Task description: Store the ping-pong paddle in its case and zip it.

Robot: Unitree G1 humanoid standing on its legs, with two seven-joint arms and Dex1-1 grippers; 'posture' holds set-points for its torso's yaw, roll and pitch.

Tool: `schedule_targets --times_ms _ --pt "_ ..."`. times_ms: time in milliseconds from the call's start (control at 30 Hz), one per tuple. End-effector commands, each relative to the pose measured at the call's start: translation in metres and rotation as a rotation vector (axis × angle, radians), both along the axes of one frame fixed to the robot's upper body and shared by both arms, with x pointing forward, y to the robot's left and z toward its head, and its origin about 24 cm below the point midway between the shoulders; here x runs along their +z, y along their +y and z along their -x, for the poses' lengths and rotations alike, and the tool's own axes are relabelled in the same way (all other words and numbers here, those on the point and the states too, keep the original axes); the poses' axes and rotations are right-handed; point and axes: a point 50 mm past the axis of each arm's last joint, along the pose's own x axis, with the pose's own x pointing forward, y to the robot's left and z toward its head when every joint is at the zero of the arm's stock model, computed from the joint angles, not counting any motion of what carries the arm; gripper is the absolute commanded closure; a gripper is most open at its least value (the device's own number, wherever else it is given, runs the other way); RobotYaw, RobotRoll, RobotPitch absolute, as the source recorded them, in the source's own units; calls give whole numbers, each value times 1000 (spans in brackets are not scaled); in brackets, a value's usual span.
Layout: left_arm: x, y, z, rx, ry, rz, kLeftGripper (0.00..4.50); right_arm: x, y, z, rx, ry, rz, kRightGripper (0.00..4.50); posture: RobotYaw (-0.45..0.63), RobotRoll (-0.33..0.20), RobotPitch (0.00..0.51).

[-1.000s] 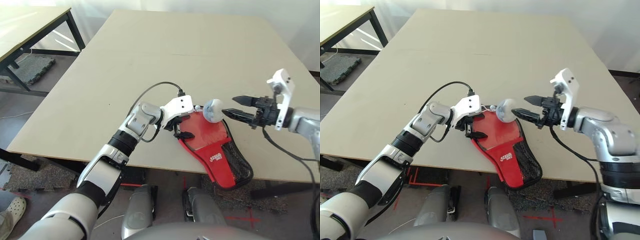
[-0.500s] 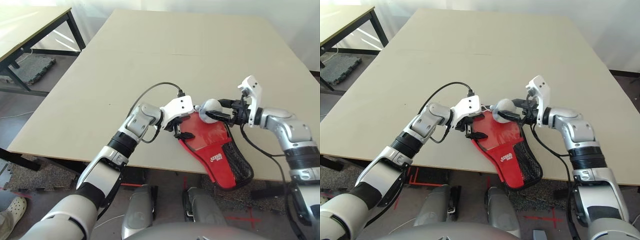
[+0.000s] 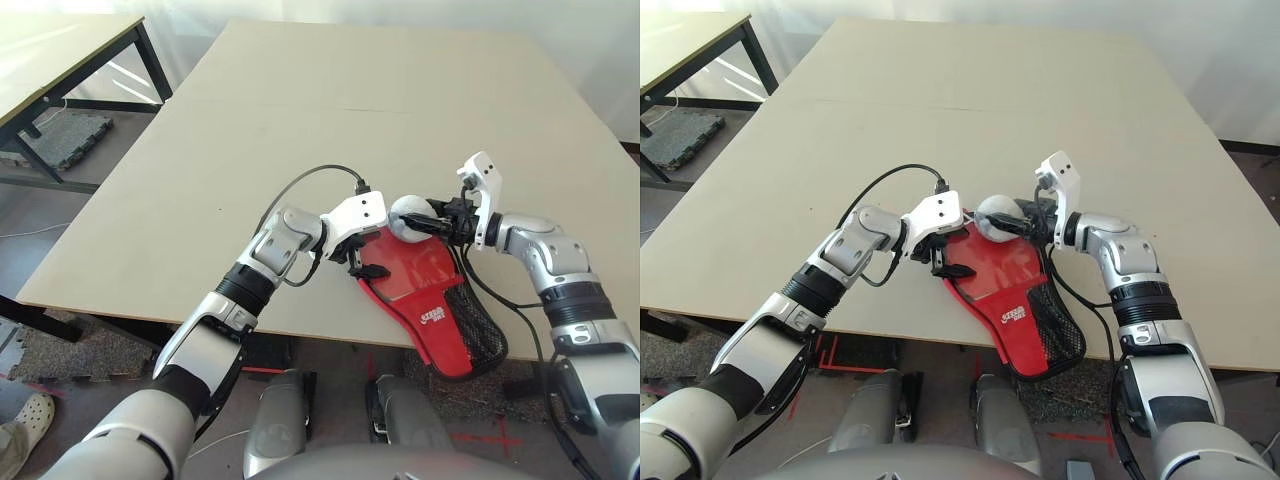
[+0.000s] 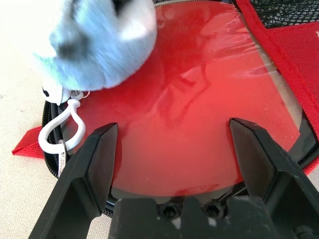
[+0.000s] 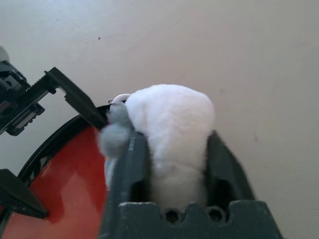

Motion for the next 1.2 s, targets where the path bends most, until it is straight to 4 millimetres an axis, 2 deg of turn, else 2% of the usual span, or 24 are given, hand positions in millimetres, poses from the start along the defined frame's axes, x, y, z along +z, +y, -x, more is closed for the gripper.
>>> schedule_targets --times_ms 33,100,400,567,867,1067,1200 --pt "-17 1 6 0 53 -49 0 6 -12 -4 -62 -31 11 4052 56 0 84" --pt "-17 0 6 -1 53 -48 0 7 -17 -5 -82 -47 23 4237 56 0 83" --pt "-17 -3 8 -14 60 -40 0 14 -46 -13 -209 -95 67 4251 54 0 81" --pt "-17 -5 11 -24 64 -36 0 11 -65 -17 -317 -125 104 4255 59 0 83" --pt "-18 -7 15 -31 75 -34 0 19 -87 -28 -457 -201 164 4267 72 0 85" --pt "-18 -6 15 -29 75 -36 0 21 -111 -19 -514 -196 195 4268 65 0 86" --pt "-17 -7 15 -34 75 -37 0 15 -131 -4 -530 -164 220 4269 56 0 88"
